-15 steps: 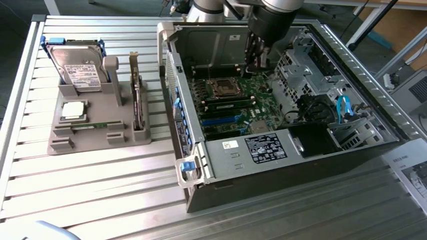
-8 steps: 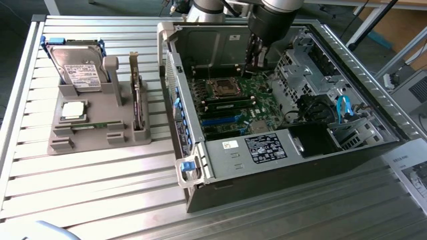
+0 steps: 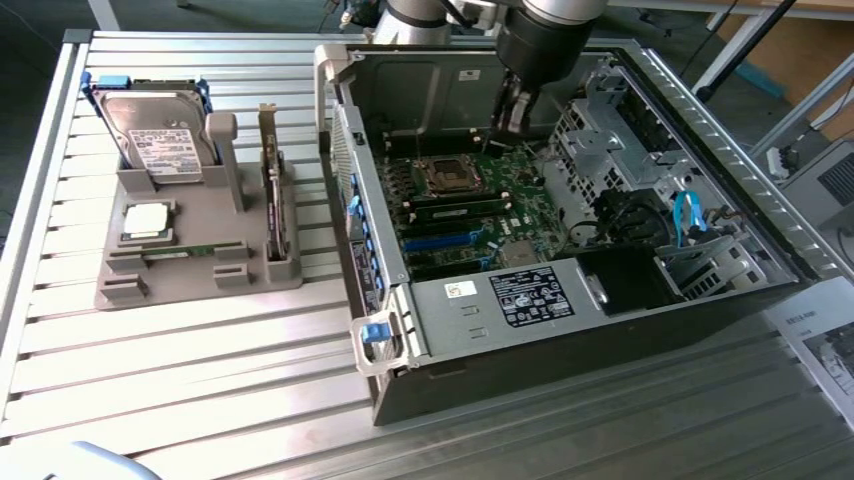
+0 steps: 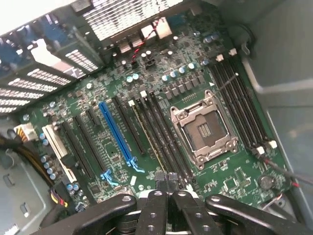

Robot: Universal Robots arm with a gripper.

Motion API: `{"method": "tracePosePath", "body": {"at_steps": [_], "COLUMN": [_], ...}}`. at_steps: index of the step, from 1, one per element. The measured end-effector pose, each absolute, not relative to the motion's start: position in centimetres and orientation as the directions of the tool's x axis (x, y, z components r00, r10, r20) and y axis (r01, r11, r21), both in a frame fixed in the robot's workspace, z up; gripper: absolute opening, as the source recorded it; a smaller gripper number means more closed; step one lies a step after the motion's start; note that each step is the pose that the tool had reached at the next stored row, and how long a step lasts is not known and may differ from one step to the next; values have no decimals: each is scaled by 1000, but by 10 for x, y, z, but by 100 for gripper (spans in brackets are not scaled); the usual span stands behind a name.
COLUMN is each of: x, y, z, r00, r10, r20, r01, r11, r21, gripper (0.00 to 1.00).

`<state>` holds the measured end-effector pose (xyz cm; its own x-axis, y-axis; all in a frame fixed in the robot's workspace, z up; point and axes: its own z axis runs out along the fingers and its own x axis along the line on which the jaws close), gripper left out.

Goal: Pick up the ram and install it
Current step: 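Press down the ram until it locks into place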

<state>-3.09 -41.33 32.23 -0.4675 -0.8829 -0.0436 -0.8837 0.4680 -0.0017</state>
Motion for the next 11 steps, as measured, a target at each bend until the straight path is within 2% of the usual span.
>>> {"method": "tracePosePath", "body": {"at_steps": [11], "x": [-31], "y": [-413], "z": [322], "r00": [-601], "r10": [-798], "r20": [-44], "r01": [-799], "r11": [602], "r21": [-2], "gripper": [10]}}
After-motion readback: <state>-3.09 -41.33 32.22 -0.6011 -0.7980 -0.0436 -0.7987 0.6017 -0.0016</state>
